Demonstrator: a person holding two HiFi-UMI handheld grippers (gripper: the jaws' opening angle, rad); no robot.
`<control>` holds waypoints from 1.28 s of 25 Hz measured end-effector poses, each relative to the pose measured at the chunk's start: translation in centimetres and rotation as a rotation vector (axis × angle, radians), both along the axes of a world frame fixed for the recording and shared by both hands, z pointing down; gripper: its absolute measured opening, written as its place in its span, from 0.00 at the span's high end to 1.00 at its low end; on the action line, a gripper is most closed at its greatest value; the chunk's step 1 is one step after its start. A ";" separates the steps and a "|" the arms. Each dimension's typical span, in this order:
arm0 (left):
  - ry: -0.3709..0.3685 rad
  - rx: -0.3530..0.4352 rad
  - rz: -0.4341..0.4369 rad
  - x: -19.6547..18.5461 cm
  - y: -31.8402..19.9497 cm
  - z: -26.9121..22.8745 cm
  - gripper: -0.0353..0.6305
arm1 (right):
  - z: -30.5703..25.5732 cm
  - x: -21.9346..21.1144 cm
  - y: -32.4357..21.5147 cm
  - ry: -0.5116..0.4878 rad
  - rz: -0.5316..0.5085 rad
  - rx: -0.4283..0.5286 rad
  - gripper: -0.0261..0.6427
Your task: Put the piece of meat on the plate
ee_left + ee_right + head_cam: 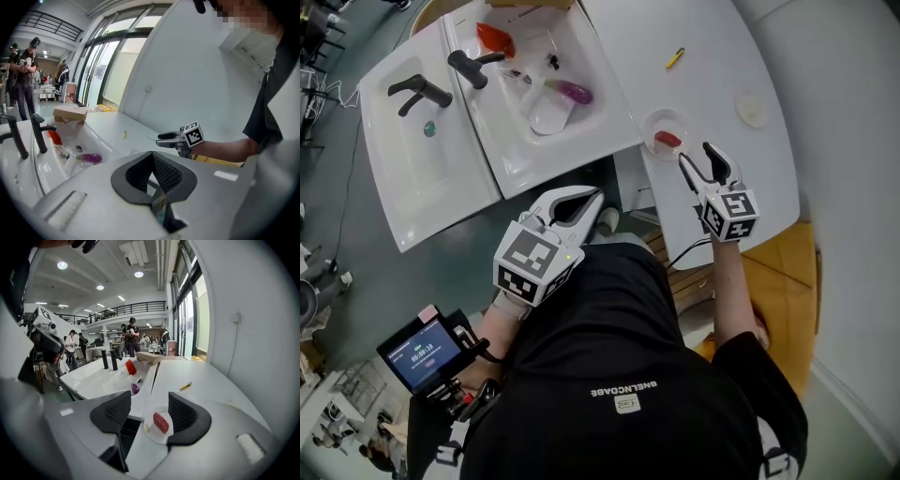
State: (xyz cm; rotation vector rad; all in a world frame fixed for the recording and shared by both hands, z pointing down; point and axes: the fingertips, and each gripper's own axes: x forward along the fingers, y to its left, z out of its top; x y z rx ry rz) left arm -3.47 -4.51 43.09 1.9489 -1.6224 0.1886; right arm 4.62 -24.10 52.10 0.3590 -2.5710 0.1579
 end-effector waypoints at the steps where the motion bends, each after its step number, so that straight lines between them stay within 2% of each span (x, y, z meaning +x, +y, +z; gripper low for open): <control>1: -0.005 0.011 0.018 0.5 -0.2 -0.4 0.92 | -0.7 0.6 0.4 -0.013 0.013 0.005 0.58; 7: -0.014 0.041 0.115 -0.4 -3.1 -0.1 0.92 | -2.7 0.9 1.5 -0.074 0.095 0.009 0.65; 14: -0.034 0.101 0.255 3.9 -4.1 -3.1 0.92 | -7.6 6.0 5.4 -0.159 0.211 0.023 0.68; 20: -0.025 0.123 0.397 3.3 -6.9 -2.3 0.92 | -8.1 6.1 6.2 -0.215 0.347 0.025 0.70; 25: -0.027 0.144 0.500 6.8 -6.7 -4.1 0.92 | -10.5 9.3 8.9 -0.253 0.443 0.037 0.70; 32: -0.015 0.148 0.623 8.6 -7.1 -4.1 0.92 | -11.5 11.4 11.3 -0.308 0.572 0.043 0.77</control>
